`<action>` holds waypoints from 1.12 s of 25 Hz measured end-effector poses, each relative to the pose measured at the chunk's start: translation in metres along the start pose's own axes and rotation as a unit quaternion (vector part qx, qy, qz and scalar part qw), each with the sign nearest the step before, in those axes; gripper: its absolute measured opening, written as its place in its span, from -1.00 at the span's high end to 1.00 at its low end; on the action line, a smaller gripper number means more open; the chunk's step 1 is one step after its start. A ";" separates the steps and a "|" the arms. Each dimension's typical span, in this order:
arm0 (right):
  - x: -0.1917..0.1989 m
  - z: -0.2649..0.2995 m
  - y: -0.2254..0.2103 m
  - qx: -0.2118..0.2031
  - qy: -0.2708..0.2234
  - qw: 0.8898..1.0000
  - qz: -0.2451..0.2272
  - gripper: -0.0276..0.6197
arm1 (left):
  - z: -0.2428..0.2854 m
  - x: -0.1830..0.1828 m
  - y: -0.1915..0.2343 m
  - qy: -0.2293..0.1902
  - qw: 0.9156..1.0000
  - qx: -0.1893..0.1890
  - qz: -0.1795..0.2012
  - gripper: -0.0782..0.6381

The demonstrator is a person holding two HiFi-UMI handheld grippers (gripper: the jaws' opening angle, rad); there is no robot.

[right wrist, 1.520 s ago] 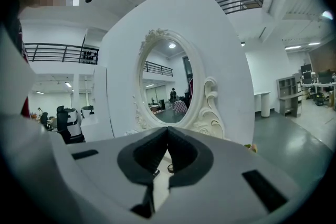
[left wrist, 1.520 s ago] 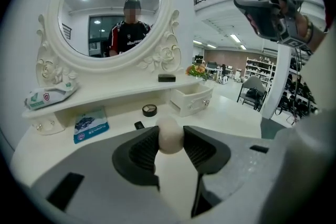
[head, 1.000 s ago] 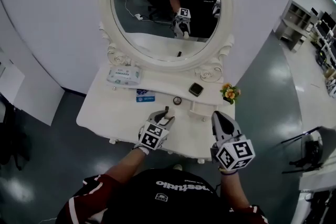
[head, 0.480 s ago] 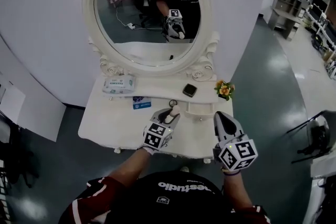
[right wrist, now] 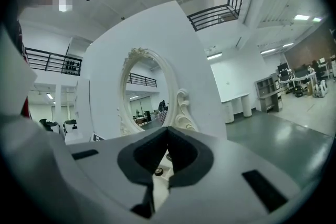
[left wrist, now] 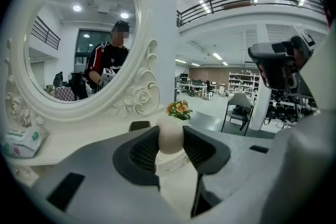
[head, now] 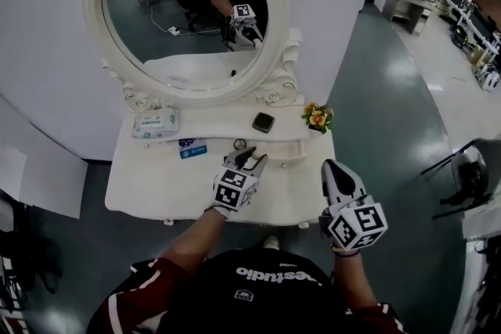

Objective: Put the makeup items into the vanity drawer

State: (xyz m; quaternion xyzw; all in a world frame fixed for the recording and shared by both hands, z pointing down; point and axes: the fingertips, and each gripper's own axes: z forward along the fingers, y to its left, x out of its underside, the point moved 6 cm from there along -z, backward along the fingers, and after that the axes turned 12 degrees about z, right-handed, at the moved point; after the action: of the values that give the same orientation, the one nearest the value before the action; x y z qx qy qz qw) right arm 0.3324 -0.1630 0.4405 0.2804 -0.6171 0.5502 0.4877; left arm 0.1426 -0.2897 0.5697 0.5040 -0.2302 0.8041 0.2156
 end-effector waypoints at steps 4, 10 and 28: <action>0.002 -0.004 -0.013 0.015 0.003 1.000 0.004 0.90 | 0.017 0.001 -0.001 -0.001 1.000 0.003 -0.013 0.38; 0.004 -0.003 -0.025 0.026 0.017 1.000 0.005 0.90 | 0.044 0.010 -0.007 0.012 1.000 0.011 -0.019 0.38; 0.013 0.012 -0.047 0.035 0.050 0.998 0.008 0.90 | 0.088 0.054 -0.007 0.076 0.997 0.010 -0.024 0.32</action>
State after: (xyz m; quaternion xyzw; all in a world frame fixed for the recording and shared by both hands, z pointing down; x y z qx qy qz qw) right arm 0.3656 -0.1831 0.4721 0.2639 -0.5747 0.5887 0.5035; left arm 0.1881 -0.3294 0.6539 0.4491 -0.1933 0.8367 0.2466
